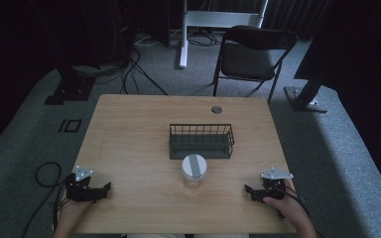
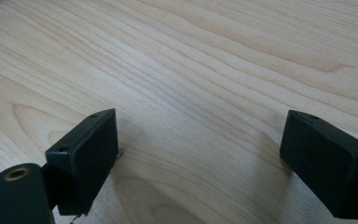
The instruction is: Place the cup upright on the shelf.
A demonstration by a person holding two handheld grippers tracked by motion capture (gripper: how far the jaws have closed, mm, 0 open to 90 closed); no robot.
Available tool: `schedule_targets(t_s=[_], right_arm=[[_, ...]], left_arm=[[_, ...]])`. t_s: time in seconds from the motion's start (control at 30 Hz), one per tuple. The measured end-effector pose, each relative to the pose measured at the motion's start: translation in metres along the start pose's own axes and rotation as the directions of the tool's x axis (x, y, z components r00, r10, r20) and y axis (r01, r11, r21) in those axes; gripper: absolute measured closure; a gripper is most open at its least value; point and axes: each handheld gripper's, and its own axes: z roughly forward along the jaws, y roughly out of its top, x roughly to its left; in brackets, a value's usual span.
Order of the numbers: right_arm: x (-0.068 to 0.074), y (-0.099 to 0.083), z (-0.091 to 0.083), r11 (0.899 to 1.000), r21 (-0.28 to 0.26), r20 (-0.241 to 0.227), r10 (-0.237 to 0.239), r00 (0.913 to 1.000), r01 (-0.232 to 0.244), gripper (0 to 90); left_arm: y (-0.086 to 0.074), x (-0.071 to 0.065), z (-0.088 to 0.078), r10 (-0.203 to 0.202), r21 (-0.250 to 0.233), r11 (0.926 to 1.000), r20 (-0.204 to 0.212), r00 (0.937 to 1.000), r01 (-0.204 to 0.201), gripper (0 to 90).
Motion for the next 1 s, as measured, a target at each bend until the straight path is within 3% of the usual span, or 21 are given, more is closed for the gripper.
schedule_targets(t_s=[0.23,0.43,1.0], right_arm=[[0.003,0.002,0.001,1.000,-0.005,-0.014,-0.013,0.9998,0.012,11.1],[0.009,0.009,-0.001,0.999,-0.040,-0.036,-0.024,0.9991,0.023,11.1],[0.035,0.027,0.009,0.995,-0.077,-0.107,-0.077,0.9912,0.069,11.2]], left_arm=[[0.000,0.000,0.000,0.000,0.002,1.0000,0.001,1.0000,0.000,0.2],[0.000,0.000,0.000,-0.001,0.001,1.0000,0.000,1.0000,0.001,0.1],[0.000,0.000,0.000,0.000,0.002,1.0000,0.000,1.0000,0.000,0.2]])
